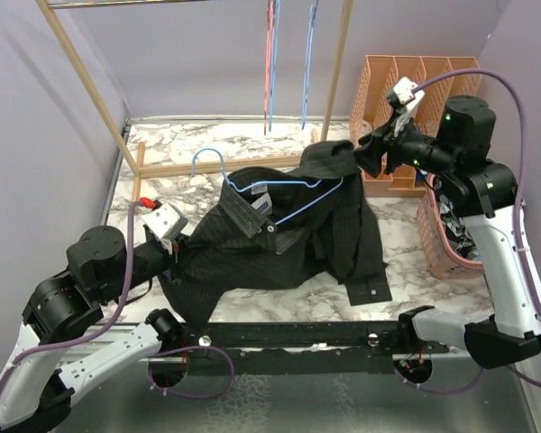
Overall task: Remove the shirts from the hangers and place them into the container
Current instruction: Remove the shirt from the hanger.
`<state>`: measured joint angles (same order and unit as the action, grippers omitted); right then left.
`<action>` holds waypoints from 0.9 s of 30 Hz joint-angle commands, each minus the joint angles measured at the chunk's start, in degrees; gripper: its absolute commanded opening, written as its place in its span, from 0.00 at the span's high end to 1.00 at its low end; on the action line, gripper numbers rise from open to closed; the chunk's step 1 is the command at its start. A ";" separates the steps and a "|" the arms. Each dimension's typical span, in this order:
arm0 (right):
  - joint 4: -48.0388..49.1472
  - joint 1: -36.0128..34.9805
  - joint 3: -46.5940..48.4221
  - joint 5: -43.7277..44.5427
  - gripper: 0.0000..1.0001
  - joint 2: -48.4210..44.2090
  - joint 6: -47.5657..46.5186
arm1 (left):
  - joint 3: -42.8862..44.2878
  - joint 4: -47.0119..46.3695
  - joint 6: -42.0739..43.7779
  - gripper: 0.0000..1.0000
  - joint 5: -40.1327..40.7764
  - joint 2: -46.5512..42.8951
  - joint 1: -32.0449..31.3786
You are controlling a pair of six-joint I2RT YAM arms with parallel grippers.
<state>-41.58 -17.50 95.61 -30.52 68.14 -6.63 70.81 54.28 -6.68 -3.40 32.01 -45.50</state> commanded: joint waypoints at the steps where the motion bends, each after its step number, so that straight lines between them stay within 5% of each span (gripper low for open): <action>1: -12.11 0.28 1.09 -8.06 0.45 -2.73 -7.71 | -0.45 -7.07 3.56 1.00 1.27 0.15 0.14; 6: -17.56 0.33 5.70 -9.05 0.30 -6.83 -12.19 | -1.58 -10.88 6.04 1.00 -0.84 1.13 0.14; 18: -38.68 0.28 13.94 -22.16 0.29 -5.56 -31.84 | -3.89 -18.44 12.63 1.00 -14.92 5.93 0.14; 27: -39.18 0.29 10.28 -22.45 0.30 -4.50 -34.91 | -3.58 -19.57 12.94 1.00 -19.83 7.29 0.14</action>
<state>-77.78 -17.39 106.72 -50.65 63.66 -38.39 66.39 39.29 5.32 -19.33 39.53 -45.45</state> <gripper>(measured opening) 0.709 0.068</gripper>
